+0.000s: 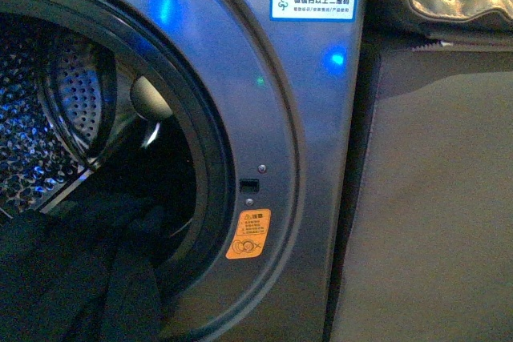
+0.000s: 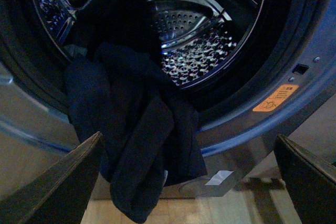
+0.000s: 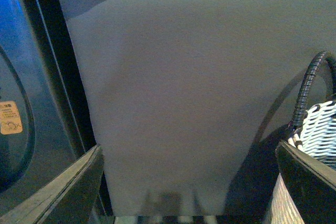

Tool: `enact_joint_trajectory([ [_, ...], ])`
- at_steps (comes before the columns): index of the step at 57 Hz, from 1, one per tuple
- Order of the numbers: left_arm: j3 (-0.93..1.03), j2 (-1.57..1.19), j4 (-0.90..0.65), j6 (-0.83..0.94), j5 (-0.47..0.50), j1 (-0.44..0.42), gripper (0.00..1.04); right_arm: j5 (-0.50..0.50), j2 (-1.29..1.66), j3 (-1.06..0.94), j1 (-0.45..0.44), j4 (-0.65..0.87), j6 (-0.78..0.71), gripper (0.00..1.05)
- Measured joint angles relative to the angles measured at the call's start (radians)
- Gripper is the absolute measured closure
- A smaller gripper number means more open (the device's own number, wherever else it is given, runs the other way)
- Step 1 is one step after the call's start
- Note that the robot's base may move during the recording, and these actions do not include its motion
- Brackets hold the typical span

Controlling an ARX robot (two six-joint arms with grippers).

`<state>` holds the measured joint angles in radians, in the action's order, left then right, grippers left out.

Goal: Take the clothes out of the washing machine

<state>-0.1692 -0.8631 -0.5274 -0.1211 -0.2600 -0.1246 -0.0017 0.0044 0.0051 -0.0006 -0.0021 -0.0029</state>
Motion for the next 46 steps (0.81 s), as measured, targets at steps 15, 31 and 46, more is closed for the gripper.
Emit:
enact_joint_trajectory([
  [15,-0.255,-0.505,-0.153,0.072,0.048,0.046,0.07,0.0,0.0,0.0,0.0,0.0,0.0,0.07],
  [31,-0.488,-0.804,-0.154,0.123,0.103,0.087,0.07,0.0,0.0,0.0,0.0,0.0,0.0,0.07],
  [46,-0.681,-0.982,-0.059,0.13,0.098,0.106,0.07,0.0,0.0,0.0,0.0,0.0,0.0,0.07],
])
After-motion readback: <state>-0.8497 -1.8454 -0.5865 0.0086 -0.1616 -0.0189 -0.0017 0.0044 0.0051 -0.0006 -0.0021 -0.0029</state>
